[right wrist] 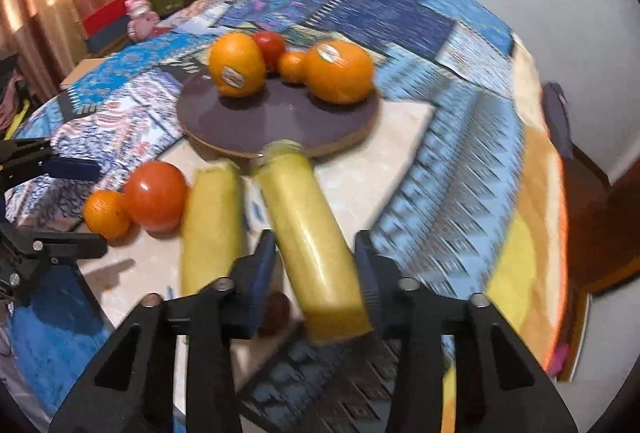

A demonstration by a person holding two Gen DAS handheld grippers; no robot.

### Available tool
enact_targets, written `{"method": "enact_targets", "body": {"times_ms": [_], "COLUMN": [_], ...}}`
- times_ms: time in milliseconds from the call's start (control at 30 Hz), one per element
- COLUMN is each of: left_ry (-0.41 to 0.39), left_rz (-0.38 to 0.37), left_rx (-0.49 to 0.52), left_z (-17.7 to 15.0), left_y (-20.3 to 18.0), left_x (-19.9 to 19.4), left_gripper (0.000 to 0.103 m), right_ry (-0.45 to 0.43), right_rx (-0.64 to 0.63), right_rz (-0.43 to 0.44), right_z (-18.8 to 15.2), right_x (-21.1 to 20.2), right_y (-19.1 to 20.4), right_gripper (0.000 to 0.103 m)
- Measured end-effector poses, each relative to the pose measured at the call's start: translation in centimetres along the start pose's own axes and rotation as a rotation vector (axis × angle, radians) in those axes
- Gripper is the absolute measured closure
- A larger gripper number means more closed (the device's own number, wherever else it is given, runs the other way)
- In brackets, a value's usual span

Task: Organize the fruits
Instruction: 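Grasp and lift the yellow cylinder with the right tool while the left tool grasps the mandarin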

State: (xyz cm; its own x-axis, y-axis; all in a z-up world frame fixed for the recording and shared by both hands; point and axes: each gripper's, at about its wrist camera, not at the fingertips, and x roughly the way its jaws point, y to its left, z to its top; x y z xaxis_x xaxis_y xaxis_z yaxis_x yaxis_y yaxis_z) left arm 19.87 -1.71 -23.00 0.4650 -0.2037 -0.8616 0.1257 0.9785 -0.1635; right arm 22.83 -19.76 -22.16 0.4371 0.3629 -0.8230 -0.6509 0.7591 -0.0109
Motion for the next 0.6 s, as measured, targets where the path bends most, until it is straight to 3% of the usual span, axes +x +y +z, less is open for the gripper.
{"method": "enact_targets", "body": {"times_ms": [133, 267, 367, 600], "left_ry": [0.0, -0.005, -0.006, -0.018], "left_rz": [0.003, 0.015, -0.002, 0.0], "left_rx": [0.005, 0.003, 0.004, 0.007], "left_z": [0.0, -0.1, -0.1, -0.6], "left_y": [-0.3, -0.4, -0.4, -0.1], "left_x": [0.2, 0.3, 0.4, -0.5], "left_gripper": [0.039, 0.048, 0.063, 0.065], "right_ry": [-0.02, -0.027, -0.019, -0.007], "right_rx": [0.142, 0.166, 0.158, 0.149], "right_rz": [0.031, 0.008, 0.01, 0.024], "right_z": [-1.5, -2.3, -2.3, -0.7], "right_x": [-1.3, -2.3, -2.1, 0.4], "right_y": [-3.2, -3.7, -3.3, -2.4], "right_gripper": [0.073, 0.074, 0.07, 0.067]}}
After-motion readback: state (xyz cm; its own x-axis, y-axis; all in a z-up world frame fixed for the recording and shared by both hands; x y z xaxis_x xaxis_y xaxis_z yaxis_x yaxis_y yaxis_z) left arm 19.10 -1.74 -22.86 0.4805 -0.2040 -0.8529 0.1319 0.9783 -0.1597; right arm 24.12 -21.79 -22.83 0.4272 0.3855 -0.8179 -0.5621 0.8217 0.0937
